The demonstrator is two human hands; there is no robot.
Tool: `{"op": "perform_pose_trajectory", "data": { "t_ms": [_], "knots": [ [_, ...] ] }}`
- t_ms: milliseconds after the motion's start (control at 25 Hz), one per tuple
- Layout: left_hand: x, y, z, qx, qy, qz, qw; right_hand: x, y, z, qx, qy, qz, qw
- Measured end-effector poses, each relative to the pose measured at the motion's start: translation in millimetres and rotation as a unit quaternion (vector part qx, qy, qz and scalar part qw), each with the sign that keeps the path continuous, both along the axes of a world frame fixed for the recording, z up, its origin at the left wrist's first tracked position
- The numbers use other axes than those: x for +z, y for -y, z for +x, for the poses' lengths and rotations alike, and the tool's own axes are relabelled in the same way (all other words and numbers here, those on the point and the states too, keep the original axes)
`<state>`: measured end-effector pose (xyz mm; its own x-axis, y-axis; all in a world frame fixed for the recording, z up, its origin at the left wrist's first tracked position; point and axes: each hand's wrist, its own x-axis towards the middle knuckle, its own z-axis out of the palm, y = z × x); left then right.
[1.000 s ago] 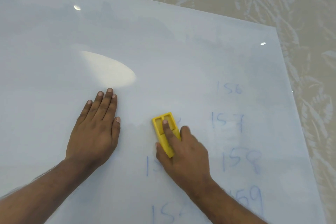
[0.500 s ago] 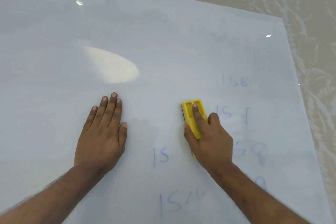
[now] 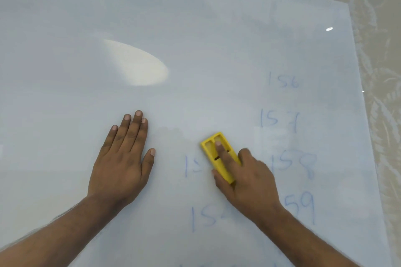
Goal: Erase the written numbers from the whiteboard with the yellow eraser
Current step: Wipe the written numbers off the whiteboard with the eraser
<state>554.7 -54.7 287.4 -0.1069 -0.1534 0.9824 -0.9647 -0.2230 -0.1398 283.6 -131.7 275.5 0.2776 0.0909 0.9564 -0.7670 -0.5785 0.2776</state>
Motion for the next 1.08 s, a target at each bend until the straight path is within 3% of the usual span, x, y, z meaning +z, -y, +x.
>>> {"op": "perform_pose_trajectory", "data": {
  "t_ms": [160,360,560,720,880,1080],
  "knots": [
    [-4.7,1.7,-2.3,0.0,-0.009,0.0,1.0,28.8,-9.0,18.8,0.046,0.09,0.054,0.993],
    [-11.6,1.6,-2.2,-0.006,-0.015,0.0,1.0,-6.8,-12.9,49.5,0.035,-0.025,0.002,0.999],
    [-21.1,0.9,-2.0,-0.007,-0.012,0.0,1.0,-39.0,1.7,16.7,0.007,-0.148,-0.048,0.988],
    [-31.3,1.3,-2.9,-0.006,-0.018,0.006,1.0,-12.4,5.1,-4.2,-0.021,-0.077,-0.035,0.996],
    [-36.6,2.7,-3.5,-0.01,-0.018,0.003,1.0,2.7,-5.8,22.1,0.024,0.003,0.007,1.0],
    [-46.3,3.3,-3.1,-0.019,-0.02,-0.005,1.0,-47.5,-7.9,32.1,0.026,-0.095,-0.015,0.995]
  ]
}}
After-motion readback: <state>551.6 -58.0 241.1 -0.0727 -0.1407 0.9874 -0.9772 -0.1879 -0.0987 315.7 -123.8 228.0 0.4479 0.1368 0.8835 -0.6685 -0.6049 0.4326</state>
